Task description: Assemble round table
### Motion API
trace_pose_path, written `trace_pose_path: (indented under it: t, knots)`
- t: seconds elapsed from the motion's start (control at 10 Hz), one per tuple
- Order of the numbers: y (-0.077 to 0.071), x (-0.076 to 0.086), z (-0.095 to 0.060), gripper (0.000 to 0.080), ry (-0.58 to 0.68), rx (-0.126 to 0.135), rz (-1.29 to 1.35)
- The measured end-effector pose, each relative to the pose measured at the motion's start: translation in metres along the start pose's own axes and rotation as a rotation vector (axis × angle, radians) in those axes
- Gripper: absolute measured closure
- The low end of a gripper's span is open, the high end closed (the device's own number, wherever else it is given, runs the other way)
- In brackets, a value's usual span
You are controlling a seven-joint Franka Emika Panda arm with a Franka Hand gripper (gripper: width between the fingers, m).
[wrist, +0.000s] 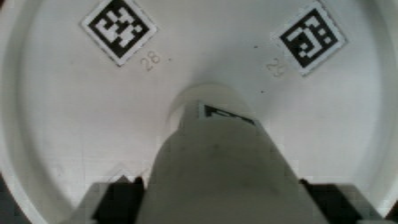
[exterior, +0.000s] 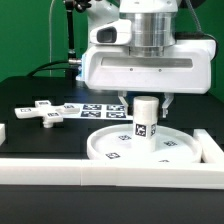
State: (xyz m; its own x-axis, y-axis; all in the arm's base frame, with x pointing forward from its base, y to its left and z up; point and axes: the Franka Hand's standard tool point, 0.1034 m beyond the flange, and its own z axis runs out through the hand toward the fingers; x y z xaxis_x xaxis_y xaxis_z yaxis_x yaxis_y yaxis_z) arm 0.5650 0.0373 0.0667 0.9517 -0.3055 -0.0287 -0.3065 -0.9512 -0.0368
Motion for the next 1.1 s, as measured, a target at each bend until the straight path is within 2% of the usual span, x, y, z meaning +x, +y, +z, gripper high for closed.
trace_pose_path:
  t: [0.6, 1.1]
  knots:
    - [0.0005, 0.0003, 0.0001, 0.039, -0.008, 0.016, 0.345]
    - [0.0008, 0.0, 0.0005, 0.039, -0.057, 0.074, 0.877]
